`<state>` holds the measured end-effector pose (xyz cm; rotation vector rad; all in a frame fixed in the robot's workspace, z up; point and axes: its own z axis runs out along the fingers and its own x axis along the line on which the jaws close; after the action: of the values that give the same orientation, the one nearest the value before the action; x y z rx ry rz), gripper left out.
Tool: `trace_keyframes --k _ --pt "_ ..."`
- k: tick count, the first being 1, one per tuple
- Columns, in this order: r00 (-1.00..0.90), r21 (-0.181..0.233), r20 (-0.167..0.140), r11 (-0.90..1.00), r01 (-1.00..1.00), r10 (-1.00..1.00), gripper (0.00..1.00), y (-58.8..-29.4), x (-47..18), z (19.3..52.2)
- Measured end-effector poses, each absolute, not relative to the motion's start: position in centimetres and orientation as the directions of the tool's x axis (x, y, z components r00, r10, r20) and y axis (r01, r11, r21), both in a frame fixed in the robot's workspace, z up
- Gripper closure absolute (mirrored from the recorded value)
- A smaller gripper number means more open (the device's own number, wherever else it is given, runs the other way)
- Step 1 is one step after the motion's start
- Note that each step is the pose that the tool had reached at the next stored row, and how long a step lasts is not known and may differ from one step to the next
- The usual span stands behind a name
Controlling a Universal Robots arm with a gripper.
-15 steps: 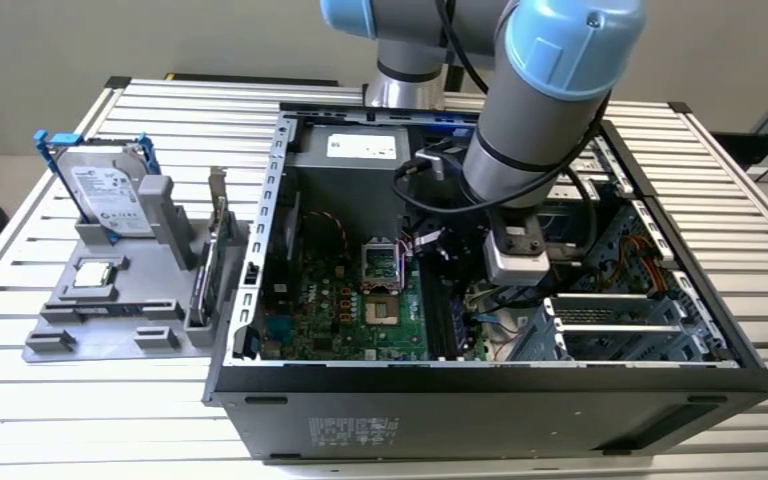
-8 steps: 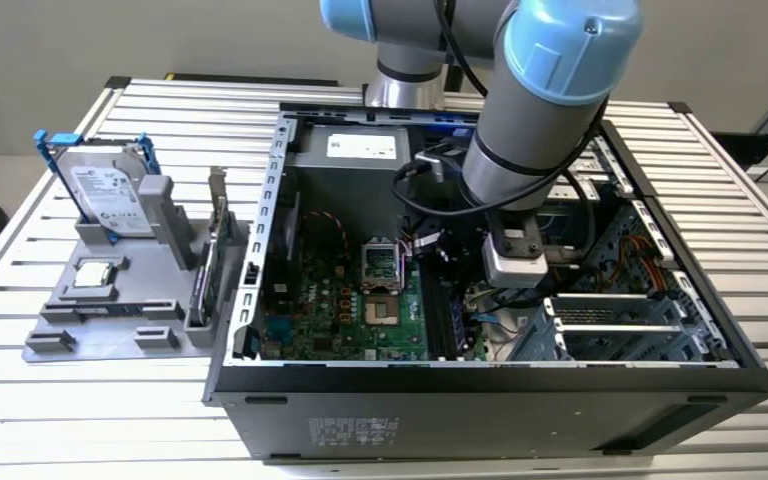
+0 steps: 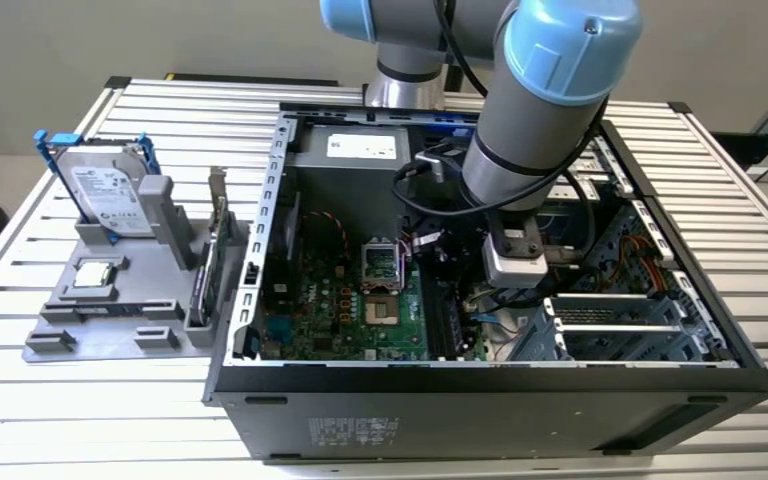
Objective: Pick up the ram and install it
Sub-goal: 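Insert the ram into the slot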
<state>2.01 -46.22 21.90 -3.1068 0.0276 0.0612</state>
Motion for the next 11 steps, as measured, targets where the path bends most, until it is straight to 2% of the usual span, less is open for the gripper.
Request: trace_keyframes --k 11 --pt "0.999 -0.034 -0.040 -0.999 -0.018 -0.017 0.00 -46.22 2.01 21.87"
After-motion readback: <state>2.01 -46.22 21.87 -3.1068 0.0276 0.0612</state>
